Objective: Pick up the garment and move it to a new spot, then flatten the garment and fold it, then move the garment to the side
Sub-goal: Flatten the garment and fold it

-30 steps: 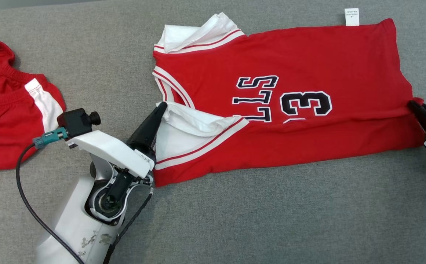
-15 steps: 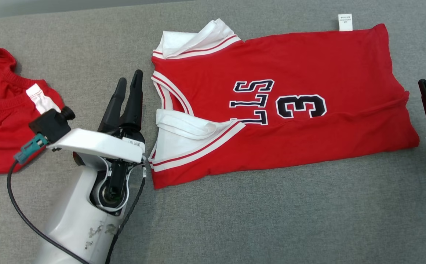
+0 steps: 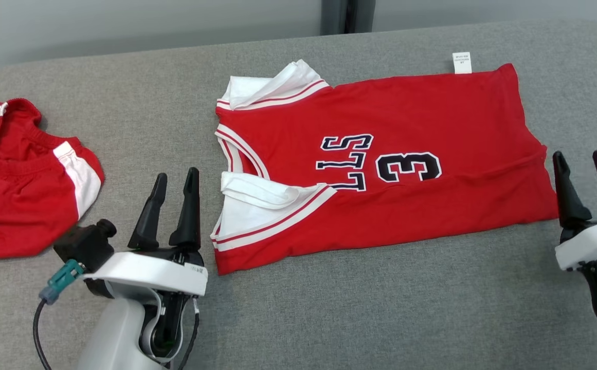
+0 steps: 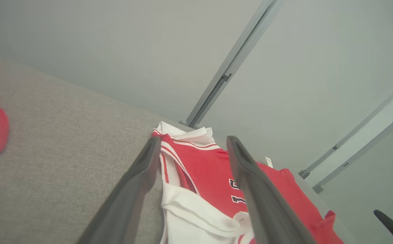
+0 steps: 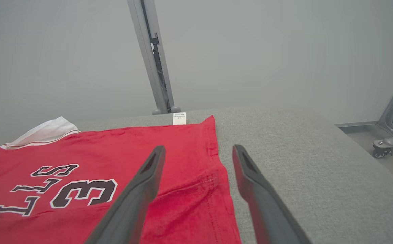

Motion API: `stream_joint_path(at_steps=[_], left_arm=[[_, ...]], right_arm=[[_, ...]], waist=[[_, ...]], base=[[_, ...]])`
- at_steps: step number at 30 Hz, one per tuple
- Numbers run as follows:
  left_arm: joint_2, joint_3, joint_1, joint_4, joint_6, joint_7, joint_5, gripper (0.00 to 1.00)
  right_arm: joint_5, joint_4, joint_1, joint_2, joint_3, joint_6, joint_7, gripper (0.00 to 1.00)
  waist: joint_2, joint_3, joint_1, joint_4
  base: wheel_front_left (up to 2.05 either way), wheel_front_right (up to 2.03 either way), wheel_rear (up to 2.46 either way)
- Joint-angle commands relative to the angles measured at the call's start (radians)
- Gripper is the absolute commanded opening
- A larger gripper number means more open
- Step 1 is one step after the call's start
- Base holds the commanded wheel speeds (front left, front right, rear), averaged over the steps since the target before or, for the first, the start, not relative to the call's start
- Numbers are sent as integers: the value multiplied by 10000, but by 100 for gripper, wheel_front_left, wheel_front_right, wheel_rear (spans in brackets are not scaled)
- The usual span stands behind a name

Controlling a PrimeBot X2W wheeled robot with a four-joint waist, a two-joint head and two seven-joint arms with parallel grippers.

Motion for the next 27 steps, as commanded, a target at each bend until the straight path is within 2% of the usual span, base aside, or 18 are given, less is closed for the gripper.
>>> stream_joint_path(at_steps=[1, 5, 13, 18, 23, 27], left_arm=[[48, 86, 117, -63, -49, -29, 230, 100], [-32, 68, 645, -25, 34, -30, 561, 100], [-29, -1093, 1091, 635, 643, -32, 426, 100], [-28, -1844, 757, 1611, 892, -32, 802, 100], [-35, -1877, 370, 2439, 1537, -33, 832, 100], [-34, -2093, 82, 3003, 1823, 11, 698, 100]], right_arm=[[-175, -71, 229, 49, -99, -3, -77, 100], [-628, -319, 793, 495, -634, -3, -106, 100], [-1133, -689, 1461, 1117, -1283, -3, -109, 100], [-1246, -719, 1507, 1202, -1403, -1, -110, 100], [-1296, -743, 1405, 1243, -1420, -3, -111, 100], [-1082, -681, 1406, 1359, -1483, -1, -111, 100]], waist=[[0, -111, 0, 36], [0, -343, 0, 102], [0, -619, 0, 93], [0, -641, 0, 23], [0, -590, 0, -123], [0, -532, 0, -233]], base=[[0, 0, 0], [0, 0, 0], [0, 0, 0], [0, 0, 0], [0, 0, 0], [0, 0, 0]])
